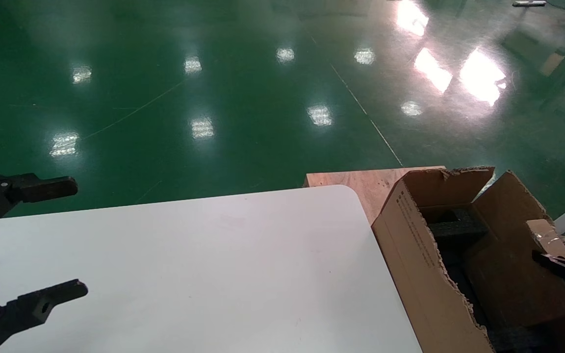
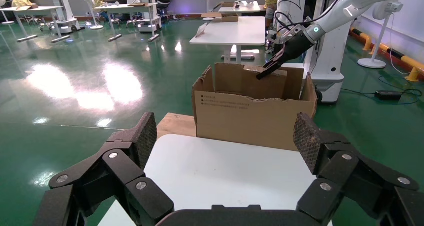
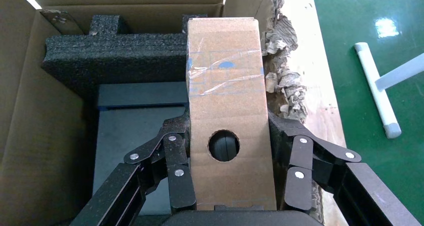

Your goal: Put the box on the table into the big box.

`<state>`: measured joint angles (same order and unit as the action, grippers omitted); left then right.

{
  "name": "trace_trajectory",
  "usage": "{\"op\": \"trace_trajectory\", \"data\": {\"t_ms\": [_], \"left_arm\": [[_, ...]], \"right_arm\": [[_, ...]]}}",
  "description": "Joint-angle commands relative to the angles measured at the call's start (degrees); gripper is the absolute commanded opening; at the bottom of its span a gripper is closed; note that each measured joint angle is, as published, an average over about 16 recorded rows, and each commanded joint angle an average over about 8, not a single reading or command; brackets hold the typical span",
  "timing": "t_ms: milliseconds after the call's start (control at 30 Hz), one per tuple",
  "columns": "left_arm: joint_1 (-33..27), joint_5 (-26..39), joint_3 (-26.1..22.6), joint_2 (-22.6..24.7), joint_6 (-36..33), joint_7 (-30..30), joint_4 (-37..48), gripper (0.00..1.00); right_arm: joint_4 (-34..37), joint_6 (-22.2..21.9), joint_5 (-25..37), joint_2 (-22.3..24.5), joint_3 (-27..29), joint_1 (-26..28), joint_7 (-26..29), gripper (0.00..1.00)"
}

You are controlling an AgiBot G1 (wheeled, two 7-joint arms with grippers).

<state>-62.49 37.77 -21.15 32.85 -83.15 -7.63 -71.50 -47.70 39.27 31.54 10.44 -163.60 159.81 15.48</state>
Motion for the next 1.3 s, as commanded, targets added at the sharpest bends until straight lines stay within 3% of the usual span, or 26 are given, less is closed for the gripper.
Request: {"op": "trace_trajectory", "data": {"t_ms": [33,133,1300], "left_arm": [[0.0,0.0,0.0,0.0,0.0,0.0,0.0,1.0],[0.0,0.0,0.0,0.0,0.01,0.0,0.01,1.0],[0.01,-0.02,0.0,0.0,0.01,0.0,0.0,1.0]], "right_arm": [[-0.09,0.15,0.53,-0.02,-0.06,0.11,0.43,0.66],[-0.03,0.11,0.86,-0.14,-0.05,0.12,1.12,0.99],[-0.13,0.44,1.01,-0.05,-0.12,-0.15,0.67,1.0]]}}
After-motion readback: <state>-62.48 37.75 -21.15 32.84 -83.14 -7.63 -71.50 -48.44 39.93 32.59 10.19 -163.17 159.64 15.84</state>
